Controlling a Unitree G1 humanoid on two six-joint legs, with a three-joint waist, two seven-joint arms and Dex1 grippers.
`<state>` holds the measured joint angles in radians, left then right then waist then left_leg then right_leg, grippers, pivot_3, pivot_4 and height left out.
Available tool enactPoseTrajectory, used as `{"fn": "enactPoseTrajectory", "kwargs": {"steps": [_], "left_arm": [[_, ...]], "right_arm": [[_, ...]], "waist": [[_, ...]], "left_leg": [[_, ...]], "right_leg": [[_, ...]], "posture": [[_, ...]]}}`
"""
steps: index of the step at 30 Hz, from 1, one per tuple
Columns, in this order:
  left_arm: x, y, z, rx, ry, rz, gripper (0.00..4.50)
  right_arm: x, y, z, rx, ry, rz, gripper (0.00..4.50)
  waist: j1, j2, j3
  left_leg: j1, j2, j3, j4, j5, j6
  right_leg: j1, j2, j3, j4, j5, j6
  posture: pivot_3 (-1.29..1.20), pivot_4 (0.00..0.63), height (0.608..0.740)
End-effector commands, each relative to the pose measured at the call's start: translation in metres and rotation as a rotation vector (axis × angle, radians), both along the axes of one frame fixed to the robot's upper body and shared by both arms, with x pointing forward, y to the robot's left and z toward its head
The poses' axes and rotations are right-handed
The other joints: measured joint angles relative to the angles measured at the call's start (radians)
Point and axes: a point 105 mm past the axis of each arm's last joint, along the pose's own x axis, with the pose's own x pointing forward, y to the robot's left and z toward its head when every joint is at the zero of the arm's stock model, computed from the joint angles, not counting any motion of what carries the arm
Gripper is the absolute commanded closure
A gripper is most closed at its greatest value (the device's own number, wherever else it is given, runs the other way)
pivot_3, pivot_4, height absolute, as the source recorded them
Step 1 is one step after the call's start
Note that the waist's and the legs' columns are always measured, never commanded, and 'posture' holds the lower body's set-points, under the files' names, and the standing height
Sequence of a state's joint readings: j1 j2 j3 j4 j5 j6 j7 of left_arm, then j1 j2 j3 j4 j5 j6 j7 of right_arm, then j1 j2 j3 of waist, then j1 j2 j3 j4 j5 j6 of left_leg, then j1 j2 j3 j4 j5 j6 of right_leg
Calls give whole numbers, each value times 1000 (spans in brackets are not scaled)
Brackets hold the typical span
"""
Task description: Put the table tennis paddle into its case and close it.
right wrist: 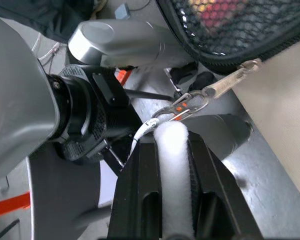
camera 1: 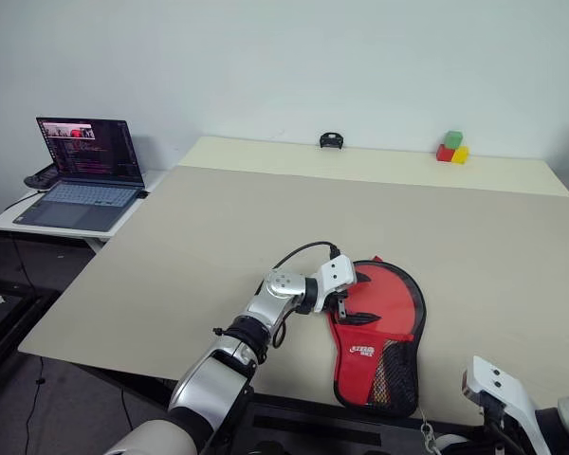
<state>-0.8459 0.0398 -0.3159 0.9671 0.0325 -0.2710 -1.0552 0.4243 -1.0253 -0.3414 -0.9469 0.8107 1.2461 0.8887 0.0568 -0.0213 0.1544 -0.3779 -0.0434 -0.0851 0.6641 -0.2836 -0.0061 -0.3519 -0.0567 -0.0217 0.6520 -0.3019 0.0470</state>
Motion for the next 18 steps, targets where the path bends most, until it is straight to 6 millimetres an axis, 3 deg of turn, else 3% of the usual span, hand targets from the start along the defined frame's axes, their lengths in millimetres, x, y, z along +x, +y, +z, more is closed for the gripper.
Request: {"fn": "enactPoseTrajectory", "kwargs": {"steps": [1, 8, 14, 18], "left_arm": [[-17, -2, -40, 138, 79, -37, 0], [-18, -10, -37, 132, 74, -49, 0], [-19, -12, -37, 128, 72, -51, 0], [-18, -12, -37, 125, 70, -46, 0]], "right_arm": [[-22, 32, -4, 103, 55, 76, 4272], [-17, 45, -12, 128, 45, 56, 4272], [4, 34, -15, 94, -13, -38, 4272], [7, 31, -11, 84, -36, -41, 2991]], "waist": [[0, -1, -2], [-2, -1, -2], [-2, -1, -2], [-2, 0, -3]], "left_leg": [[0, 0, -1, 0, 0, 0], [-1, 0, -2, -1, -1, 2], [-1, 0, -1, -1, -2, 2], [-1, 0, -2, -1, -2, 2]], "right_leg": [[1, 0, -1, -1, 0, 0], [1, 0, -2, -5, 0, 0], [1, 0, -1, -5, 0, 0], [1, 0, -2, -5, 0, 0]], "posture": [[0, 150, 740], [0, 150, 740], [0, 150, 740], [0, 150, 740]]}}
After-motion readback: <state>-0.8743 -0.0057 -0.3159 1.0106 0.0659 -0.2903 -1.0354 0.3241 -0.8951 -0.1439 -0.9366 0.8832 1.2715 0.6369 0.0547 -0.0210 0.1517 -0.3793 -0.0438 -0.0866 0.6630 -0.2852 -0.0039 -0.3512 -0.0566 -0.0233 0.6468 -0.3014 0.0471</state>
